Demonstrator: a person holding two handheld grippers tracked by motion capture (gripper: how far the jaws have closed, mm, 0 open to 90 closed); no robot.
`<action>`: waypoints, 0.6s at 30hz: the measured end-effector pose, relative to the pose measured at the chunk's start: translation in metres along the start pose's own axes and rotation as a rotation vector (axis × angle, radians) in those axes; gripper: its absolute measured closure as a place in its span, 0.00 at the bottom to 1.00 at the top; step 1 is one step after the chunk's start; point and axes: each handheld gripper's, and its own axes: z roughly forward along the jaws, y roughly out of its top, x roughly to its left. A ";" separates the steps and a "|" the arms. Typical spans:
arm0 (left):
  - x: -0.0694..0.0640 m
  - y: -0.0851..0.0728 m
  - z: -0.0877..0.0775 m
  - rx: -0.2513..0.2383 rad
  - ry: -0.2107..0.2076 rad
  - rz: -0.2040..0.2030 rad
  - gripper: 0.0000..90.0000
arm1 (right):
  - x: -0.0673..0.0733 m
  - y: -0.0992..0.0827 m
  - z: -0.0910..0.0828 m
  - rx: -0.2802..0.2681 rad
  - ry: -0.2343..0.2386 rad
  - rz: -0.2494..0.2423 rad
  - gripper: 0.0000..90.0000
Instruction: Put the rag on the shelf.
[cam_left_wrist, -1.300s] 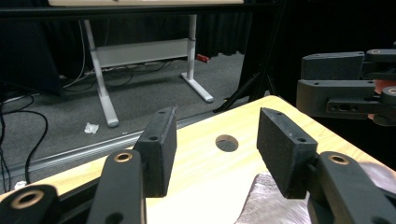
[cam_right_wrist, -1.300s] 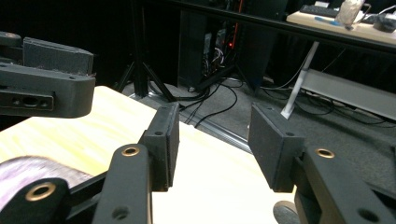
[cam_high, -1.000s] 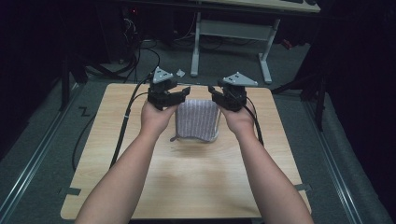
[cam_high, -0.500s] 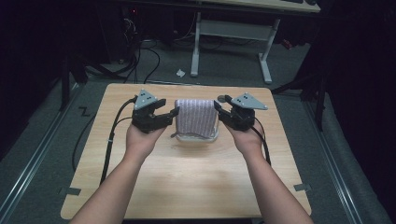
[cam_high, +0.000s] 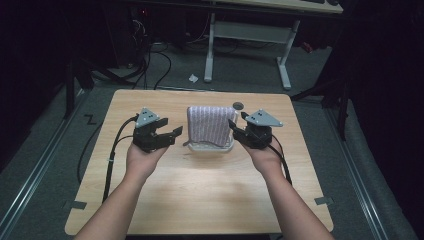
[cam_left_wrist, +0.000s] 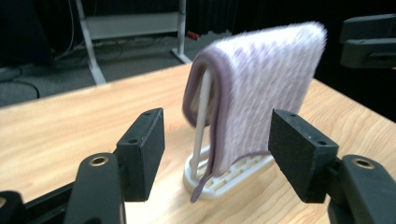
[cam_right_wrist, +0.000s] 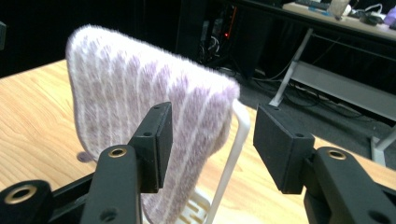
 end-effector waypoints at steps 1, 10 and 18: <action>0.002 -0.003 0.001 0.010 -0.002 -0.004 0.40 | 0.000 -0.003 0.001 0.011 0.001 0.003 0.52; -0.002 -0.035 0.014 0.094 -0.034 0.006 0.40 | 0.001 -0.033 0.004 0.089 0.027 0.021 0.51; -0.008 -0.066 0.021 0.167 -0.055 0.021 0.40 | 0.004 -0.061 0.002 0.128 0.036 0.040 0.51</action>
